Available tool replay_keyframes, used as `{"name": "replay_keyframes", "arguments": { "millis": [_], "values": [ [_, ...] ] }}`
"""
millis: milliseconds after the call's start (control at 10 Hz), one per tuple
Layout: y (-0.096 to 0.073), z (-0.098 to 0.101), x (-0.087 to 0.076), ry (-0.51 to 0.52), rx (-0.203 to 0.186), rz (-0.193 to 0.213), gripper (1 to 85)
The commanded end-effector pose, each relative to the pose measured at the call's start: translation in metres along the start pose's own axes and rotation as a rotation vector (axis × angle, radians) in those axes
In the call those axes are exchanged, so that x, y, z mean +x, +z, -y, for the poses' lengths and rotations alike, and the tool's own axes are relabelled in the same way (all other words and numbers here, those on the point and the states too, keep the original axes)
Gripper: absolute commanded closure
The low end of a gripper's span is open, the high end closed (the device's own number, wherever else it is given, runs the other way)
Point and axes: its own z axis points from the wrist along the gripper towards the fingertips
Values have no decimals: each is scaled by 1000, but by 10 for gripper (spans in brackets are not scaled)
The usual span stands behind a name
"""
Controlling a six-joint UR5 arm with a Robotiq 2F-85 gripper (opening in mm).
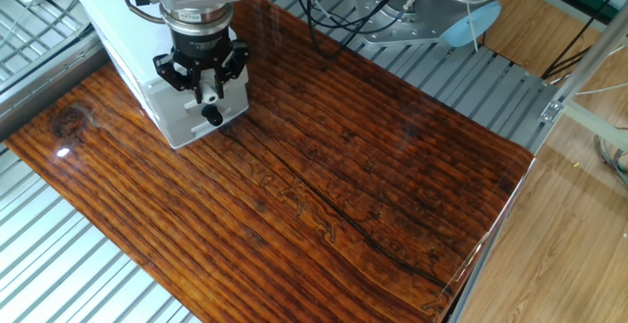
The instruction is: Grasp the handle and open the drawer
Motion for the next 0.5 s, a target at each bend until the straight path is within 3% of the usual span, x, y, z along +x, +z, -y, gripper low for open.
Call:
{"name": "replay_keyframes", "arguments": {
  "millis": [0,400],
  "values": [
    [3,-1,-8,12,5,17,730],
    [0,-5,-16,24,-9,27,730]
  ]
}}
